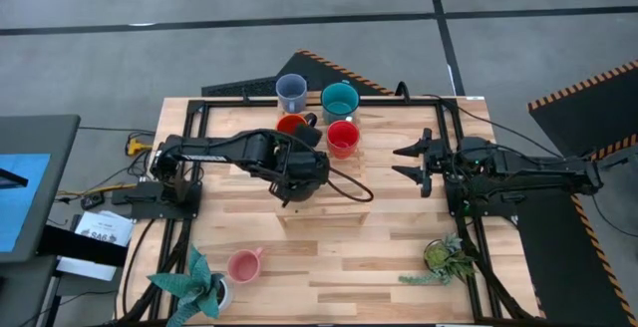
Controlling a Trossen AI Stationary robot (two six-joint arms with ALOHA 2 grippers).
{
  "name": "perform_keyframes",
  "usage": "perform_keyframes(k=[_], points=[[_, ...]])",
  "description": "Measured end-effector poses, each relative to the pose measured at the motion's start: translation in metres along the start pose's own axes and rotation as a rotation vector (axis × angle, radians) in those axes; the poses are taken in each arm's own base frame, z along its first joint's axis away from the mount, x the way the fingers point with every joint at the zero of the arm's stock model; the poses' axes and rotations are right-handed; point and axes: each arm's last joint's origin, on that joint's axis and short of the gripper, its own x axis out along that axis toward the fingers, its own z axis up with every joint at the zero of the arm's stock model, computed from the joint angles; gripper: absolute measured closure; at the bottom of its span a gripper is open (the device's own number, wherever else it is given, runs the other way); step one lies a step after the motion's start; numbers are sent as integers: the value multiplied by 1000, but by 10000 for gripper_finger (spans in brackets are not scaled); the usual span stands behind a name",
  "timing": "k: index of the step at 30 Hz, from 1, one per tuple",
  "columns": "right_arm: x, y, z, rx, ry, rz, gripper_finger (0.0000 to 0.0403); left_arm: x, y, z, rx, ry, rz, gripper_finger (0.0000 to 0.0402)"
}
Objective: Place coffee mugs
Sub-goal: Put the black mug on the shelf aligned with the orange mug, then put the pink mug on the shelf aligned with the red mug
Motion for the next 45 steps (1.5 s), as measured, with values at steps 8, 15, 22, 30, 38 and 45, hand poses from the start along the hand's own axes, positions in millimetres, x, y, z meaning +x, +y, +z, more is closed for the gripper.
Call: perform_keyframes(k=[8,15,22,30,38,45], points=[[0,0,0,0,1,0,159,0,3,0,9,26,76,289],[0,0,0,0,1,0,159,-1,3,0,6,46,111,282],[0,0,0,0,2,0,159,-4,-2,0,4,50,95,282],[0,0,0,0,2,0,159,-12,-15,5,46,34,80,282],[0,0,0,0,2,0,159,-18,-21,8,75,53,130,282],[0,0,0,0,2,0,159,-41,-22,1,45,82,201,282]])
